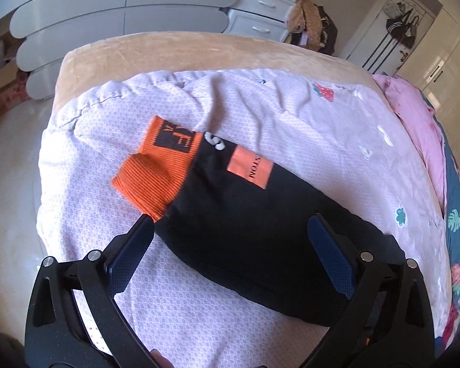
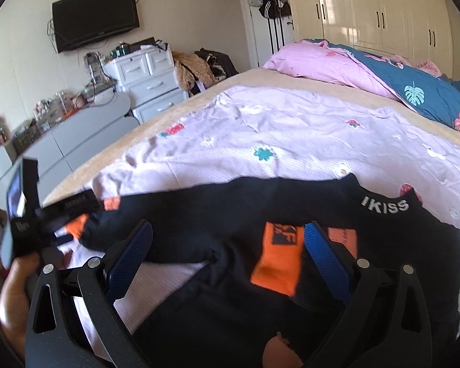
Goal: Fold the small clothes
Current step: 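Grasp the orange-tagged cuff of the other sleeve with the left gripper, then fold the held sleeve across the chest with the left gripper and release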
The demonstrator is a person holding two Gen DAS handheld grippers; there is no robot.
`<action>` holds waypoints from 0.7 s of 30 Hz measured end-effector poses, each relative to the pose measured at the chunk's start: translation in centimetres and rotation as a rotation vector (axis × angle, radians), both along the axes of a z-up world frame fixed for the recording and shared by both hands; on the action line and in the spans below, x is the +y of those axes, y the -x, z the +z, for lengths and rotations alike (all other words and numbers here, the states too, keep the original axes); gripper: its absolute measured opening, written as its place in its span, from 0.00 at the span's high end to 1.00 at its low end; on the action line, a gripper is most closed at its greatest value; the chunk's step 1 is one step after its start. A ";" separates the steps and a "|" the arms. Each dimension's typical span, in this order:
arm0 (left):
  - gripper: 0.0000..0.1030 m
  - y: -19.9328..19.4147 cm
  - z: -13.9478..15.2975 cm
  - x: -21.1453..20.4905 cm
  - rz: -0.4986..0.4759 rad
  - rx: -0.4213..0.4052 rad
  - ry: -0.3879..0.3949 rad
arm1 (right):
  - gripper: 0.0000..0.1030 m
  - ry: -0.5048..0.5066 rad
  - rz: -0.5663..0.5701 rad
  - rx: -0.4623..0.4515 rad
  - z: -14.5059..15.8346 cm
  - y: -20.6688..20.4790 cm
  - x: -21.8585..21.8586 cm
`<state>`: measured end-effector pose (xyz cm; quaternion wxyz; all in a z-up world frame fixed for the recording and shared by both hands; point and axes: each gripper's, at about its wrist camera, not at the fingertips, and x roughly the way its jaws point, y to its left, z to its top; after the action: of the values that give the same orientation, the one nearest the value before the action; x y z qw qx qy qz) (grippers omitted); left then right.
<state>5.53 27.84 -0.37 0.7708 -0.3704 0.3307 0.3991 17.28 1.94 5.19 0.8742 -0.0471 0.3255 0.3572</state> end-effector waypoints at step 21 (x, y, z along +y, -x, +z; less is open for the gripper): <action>0.78 -0.5 -1.8 4.1 0.030 -0.043 0.001 | 0.04 -0.039 -0.086 0.071 -1.6 1.7 -6.7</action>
<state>6.04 31.93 -2.20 0.7714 -0.3843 0.3089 0.4023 15.56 -4.73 3.60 0.8773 -0.0033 0.3510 0.3272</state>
